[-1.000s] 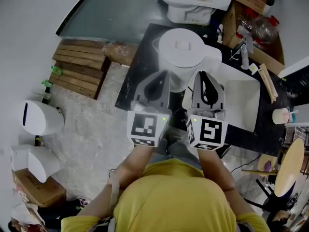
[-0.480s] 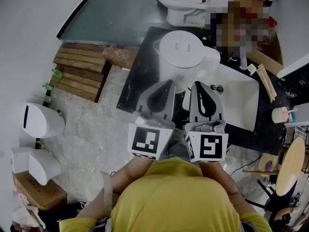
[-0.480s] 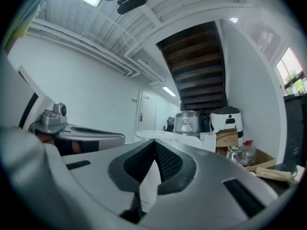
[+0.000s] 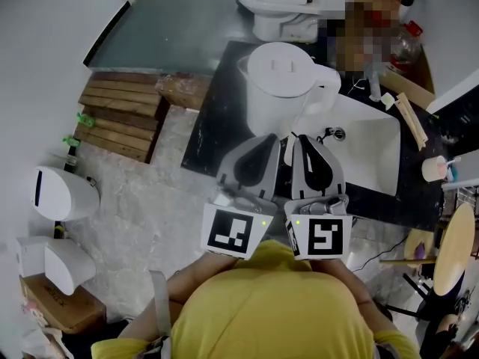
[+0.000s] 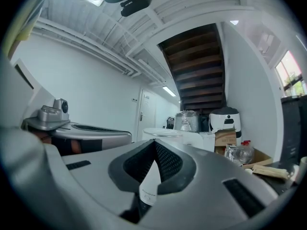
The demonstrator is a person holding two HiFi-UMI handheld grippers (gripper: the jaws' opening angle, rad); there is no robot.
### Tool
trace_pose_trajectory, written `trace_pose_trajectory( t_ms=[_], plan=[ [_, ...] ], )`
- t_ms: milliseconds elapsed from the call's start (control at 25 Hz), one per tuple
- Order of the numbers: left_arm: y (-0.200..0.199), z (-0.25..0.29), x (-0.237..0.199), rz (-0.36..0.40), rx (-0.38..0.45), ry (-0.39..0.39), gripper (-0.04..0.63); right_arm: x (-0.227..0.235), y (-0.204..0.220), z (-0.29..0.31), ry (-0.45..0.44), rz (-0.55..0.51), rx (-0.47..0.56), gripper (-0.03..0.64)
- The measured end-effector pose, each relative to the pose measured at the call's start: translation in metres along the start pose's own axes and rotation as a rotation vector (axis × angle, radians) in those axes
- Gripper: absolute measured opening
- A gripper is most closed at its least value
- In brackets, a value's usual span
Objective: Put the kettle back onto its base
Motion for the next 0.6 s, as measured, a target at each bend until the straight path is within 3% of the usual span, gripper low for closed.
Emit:
trace_pose_trajectory(
  t_ms=[600],
  plan=[
    [0.0081,-0.0095,-0.0026,-0.003,-0.003,0.046,0.003,-0.0035,-0.0007,-0.0095,0.067,0.001,-0.004,0.015]
  ],
)
Point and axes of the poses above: the fingertips, and each gripper's own axes: z forward along the fingers, x to its right, y out of its underside, the point moved 2 cm from there along -z, backward along the fingers, and after that the axes turned 13 degrees about -z, right-handed, at the moved point
